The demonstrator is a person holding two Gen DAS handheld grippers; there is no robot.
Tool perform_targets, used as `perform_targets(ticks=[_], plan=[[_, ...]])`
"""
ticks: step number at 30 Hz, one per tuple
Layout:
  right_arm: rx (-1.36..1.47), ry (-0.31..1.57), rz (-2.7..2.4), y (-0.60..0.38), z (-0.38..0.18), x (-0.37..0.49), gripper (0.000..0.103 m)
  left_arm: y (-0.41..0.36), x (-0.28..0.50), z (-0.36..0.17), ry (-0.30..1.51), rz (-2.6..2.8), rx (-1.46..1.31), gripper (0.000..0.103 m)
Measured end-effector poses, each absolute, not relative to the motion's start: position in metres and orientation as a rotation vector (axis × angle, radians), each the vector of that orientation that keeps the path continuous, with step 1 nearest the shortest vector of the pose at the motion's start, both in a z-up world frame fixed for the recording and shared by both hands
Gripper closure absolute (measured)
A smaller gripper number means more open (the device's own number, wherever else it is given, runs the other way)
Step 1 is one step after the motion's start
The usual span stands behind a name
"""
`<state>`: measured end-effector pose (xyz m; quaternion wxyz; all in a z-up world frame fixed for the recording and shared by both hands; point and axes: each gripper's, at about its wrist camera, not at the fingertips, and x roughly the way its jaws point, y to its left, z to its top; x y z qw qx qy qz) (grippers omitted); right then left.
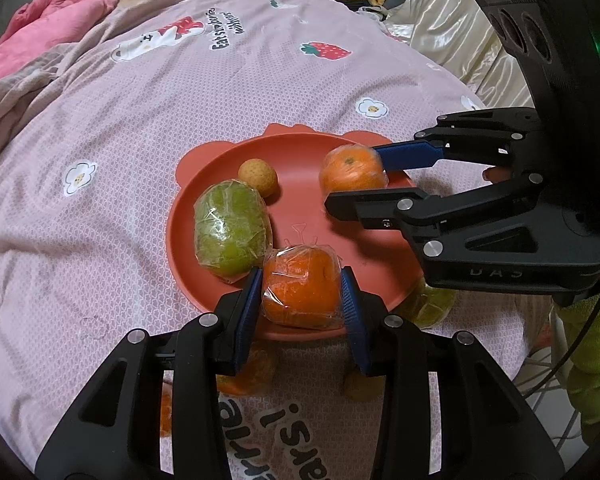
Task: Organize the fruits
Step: 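Lower both oranges onto the plate and open both grippers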
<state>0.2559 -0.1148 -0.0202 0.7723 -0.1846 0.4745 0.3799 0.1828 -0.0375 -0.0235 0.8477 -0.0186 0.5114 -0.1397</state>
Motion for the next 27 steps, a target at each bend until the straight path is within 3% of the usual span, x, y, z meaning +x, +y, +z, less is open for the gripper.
perform_targets(ticks=[20, 27], plan=[[-0.334, 0.972, 0.81, -0.134, 0.003, 0.249, 0.06, -0.038, 0.183, -0.022, 1.082, -0.283, -0.04, 0.072], [-0.313, 0.957, 0.8, -0.143, 0.009, 0.244, 0.056, -0.038, 0.181, -0.018, 1.075, -0.281, -0.043, 0.067]])
